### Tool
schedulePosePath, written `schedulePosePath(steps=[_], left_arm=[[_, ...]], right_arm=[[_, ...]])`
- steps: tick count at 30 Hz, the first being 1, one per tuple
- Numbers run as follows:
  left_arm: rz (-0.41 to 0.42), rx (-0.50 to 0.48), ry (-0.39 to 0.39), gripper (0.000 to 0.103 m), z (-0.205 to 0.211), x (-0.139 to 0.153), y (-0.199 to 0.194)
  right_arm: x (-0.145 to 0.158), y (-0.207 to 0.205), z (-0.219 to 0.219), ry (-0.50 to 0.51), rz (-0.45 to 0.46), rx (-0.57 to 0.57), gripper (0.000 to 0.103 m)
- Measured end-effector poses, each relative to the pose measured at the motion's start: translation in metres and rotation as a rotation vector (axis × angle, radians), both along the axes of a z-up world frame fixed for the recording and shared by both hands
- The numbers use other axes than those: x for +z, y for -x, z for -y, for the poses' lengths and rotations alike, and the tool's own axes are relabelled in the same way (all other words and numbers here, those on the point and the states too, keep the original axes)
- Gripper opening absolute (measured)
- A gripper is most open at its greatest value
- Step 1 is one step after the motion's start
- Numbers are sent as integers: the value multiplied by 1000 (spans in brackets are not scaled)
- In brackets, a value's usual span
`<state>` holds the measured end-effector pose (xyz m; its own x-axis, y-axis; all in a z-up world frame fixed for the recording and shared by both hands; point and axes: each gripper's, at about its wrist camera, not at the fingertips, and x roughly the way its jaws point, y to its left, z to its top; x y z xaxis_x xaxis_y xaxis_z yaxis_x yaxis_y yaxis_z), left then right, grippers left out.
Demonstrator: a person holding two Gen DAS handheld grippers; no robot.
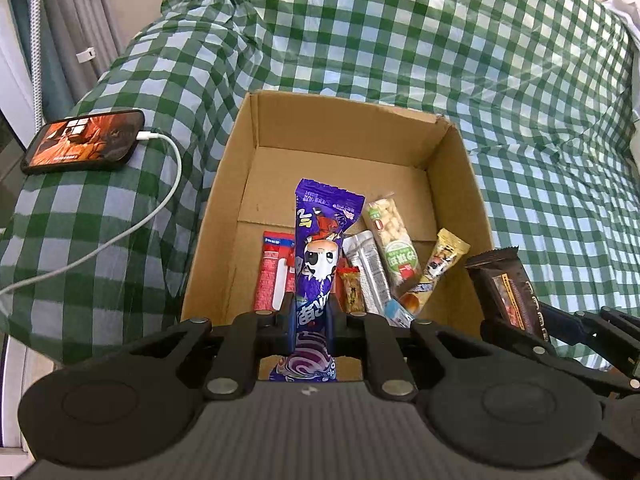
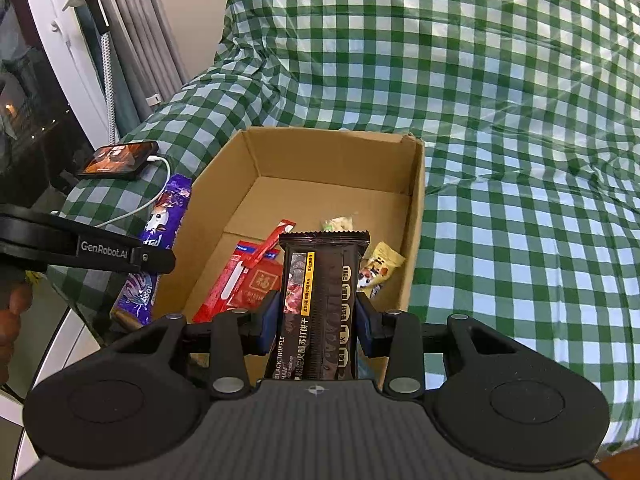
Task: Organize snacks
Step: 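Carry the purple bar and chocolate bar over the box with both tools, then open both tools to drop the purple and chocolate bars into the box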
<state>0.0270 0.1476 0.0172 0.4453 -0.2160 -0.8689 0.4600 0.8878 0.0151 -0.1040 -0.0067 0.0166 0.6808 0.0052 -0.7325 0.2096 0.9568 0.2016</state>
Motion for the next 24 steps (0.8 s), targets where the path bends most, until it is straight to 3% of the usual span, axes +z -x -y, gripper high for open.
schedulePosePath(steps=[22, 24], left_arm=[[-57, -9, -92, 15, 27, -52, -52], [-46, 4, -98, 21, 27, -53, -55]], right_arm=[[-45, -61, 12, -10, -69, -2, 41], [-47, -65, 12, -8, -68, -1, 42]])
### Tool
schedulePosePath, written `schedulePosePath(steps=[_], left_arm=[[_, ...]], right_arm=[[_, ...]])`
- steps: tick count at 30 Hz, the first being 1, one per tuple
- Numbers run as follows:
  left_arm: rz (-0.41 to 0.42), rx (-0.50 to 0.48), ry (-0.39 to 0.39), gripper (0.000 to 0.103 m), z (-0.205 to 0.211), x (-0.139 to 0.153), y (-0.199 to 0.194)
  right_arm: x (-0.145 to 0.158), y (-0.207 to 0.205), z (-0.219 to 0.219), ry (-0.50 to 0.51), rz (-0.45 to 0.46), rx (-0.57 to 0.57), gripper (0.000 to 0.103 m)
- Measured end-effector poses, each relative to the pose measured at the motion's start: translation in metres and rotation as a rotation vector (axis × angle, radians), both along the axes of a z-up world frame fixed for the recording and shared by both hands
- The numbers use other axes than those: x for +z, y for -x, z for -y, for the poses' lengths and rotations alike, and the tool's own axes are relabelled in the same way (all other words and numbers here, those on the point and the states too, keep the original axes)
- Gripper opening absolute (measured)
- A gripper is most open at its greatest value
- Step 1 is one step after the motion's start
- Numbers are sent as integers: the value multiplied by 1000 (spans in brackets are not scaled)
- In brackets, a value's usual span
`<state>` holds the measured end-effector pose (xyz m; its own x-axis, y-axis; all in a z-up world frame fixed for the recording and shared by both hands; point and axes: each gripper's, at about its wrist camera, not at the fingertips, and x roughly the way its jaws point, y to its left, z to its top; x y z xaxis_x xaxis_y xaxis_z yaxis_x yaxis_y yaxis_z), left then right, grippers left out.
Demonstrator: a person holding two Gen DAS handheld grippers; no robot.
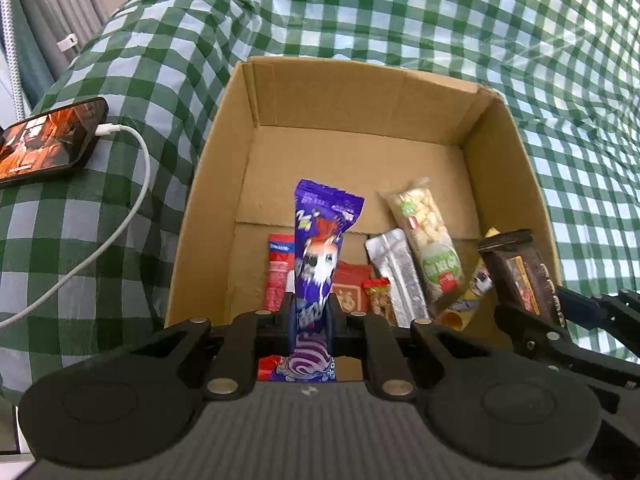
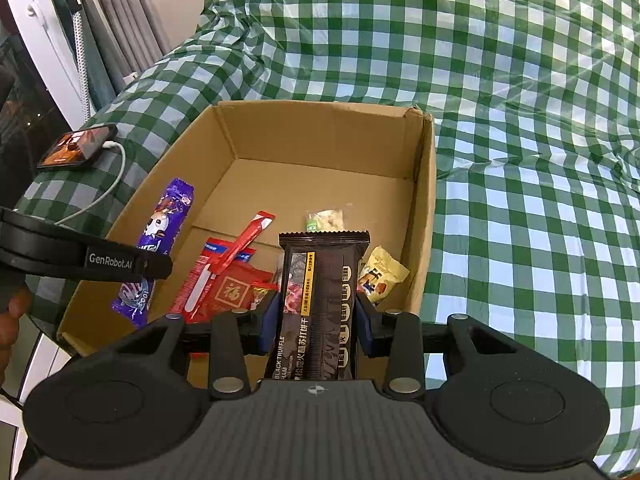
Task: Organize snacks
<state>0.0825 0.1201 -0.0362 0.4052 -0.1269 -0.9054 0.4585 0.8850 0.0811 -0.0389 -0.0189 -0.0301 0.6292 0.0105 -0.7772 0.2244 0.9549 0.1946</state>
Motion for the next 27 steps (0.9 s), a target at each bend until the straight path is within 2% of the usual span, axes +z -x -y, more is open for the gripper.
schedulePosePath(steps=[1, 2, 3, 4, 6, 9, 12, 18, 27], left_arm=[[6, 9, -2, 29, 0, -1, -2], [8, 18, 1, 63, 0, -1, -4], [10, 29, 0, 99, -1, -1, -6], [22, 42, -5, 102, -3, 1, -7], [83, 38, -3, 103, -8, 10, 0], [90, 21, -41, 103, -10, 14, 7], [100, 10, -65, 103, -13, 19, 21], [127, 6, -40, 103, -27, 40, 56], [161, 32, -37, 103, -53, 63, 114]], right_arm=[[-1, -2, 1, 1, 6, -2, 43], [-1, -4, 2, 6, 15, -6, 44], [-2, -5, 2, 7, 23, -7, 56], [-2, -7, 4, 10, 30, -10, 73], [2, -6, 4, 27, 38, -20, 81], [7, 5, 4, 40, 43, -20, 87], [8, 23, 3, 23, 14, -24, 88], [16, 70, -6, 23, -11, -22, 89], [50, 125, -25, 94, 49, 5, 94]])
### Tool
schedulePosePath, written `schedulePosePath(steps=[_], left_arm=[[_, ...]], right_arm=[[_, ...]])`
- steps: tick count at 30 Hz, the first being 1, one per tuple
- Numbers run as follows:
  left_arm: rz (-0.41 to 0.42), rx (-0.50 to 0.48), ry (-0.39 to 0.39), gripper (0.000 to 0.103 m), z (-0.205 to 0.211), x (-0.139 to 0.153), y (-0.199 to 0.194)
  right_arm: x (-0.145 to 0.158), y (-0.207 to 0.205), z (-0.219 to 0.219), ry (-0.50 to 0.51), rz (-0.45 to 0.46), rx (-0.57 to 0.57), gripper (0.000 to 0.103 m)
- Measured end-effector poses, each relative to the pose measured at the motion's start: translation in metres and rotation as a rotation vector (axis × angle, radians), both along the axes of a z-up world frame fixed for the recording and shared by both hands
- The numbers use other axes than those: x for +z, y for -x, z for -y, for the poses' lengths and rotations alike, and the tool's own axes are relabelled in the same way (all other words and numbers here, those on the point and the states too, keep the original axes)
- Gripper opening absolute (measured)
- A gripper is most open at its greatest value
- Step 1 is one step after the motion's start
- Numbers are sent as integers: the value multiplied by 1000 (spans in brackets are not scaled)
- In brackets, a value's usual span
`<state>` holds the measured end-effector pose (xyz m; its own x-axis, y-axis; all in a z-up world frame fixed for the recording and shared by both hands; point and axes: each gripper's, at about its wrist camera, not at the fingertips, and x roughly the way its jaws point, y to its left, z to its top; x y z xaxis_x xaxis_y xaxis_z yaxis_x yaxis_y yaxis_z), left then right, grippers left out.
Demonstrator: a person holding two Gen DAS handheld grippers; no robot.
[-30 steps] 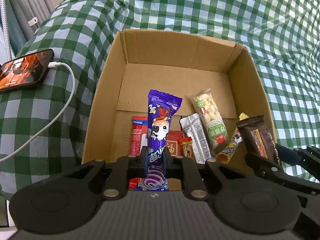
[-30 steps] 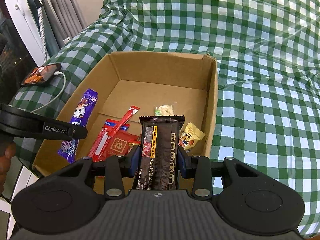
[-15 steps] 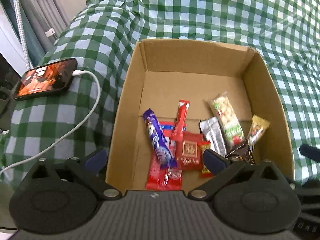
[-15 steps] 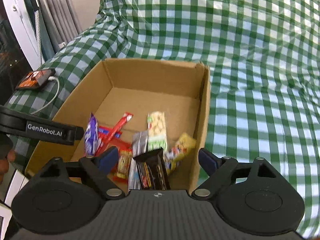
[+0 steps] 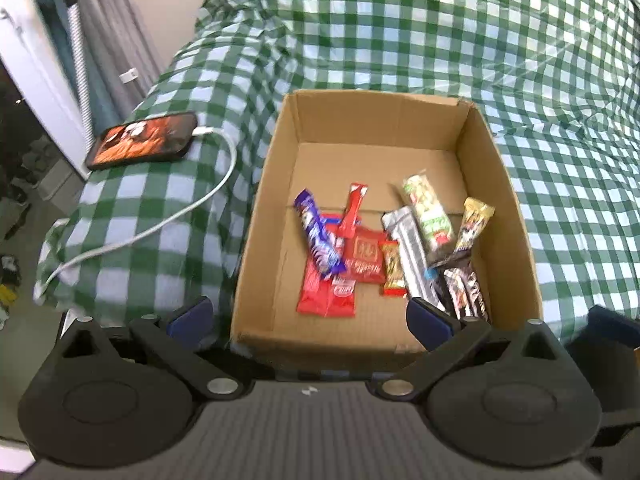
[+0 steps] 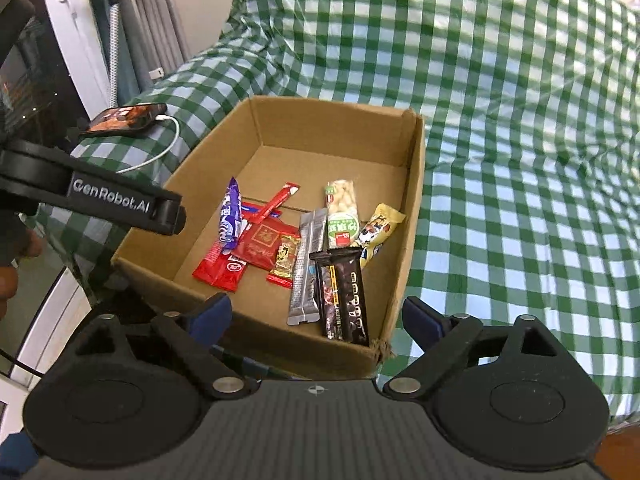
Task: Organize snacks
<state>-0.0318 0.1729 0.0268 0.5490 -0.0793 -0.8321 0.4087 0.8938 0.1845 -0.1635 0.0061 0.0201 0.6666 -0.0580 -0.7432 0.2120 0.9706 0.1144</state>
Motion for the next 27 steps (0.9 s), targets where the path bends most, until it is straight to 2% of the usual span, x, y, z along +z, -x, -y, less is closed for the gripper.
schedulePosePath(steps=[3, 8, 11, 13, 16, 19, 27], left_arm=[[16, 27, -33, 103, -8, 1, 17], [2, 50, 2, 103, -23, -1, 40], [17, 67, -31, 103, -26, -4, 50], [37, 52, -47, 103, -27, -3, 57], [63, 39, -21, 103, -31, 0, 66], [69, 19, 12, 103, -33, 4, 74], [79, 5, 9, 103, -31, 5, 80]], right_arm=[[6, 14, -6, 16, 13, -3, 94], [11, 36, -13, 31, 38, -14, 96], [15, 47, -14, 38, 58, -32, 97], [17, 53, -15, 40, 66, -38, 98], [18, 60, -17, 47, 76, -38, 99], [19, 66, -18, 48, 84, -46, 99], [23, 74, -17, 55, 105, -63, 100]])
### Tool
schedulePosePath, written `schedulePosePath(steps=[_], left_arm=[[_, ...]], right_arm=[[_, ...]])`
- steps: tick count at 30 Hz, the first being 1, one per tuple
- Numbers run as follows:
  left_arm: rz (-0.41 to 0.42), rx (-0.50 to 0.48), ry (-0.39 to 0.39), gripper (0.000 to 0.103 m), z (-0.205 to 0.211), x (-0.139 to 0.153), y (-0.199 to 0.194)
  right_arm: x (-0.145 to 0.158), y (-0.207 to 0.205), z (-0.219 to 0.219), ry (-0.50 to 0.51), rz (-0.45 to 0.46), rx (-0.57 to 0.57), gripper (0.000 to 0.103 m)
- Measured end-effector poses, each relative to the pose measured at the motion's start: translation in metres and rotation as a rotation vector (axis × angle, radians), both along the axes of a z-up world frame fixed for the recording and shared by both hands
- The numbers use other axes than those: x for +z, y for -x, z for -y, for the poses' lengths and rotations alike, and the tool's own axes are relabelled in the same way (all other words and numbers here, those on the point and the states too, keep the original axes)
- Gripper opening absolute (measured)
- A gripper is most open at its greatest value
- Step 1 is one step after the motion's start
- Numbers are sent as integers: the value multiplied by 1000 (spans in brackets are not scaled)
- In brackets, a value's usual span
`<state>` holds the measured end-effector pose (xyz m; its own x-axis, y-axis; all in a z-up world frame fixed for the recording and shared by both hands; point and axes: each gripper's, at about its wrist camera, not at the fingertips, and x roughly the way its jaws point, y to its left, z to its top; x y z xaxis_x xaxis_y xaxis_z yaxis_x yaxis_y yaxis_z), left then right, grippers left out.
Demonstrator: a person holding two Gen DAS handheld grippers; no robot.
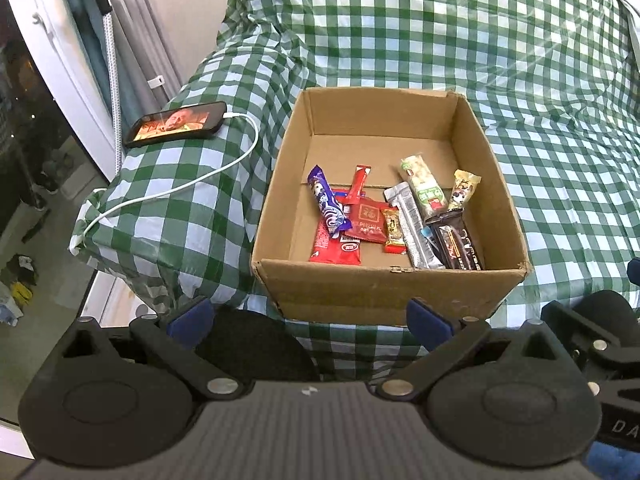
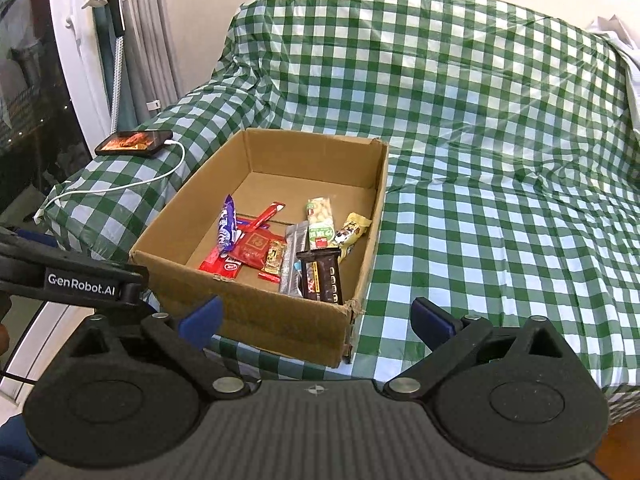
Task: Organize snacks
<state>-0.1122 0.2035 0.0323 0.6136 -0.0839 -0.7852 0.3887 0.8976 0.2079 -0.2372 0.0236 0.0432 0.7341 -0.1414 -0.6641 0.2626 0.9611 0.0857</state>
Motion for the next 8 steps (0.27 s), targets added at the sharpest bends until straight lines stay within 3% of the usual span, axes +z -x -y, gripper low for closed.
schedulePosePath(steps=[8], left_arm=[[-7, 16, 13, 103, -2, 0, 0]], right_arm=[[3, 1, -1, -1, 21, 22, 102]])
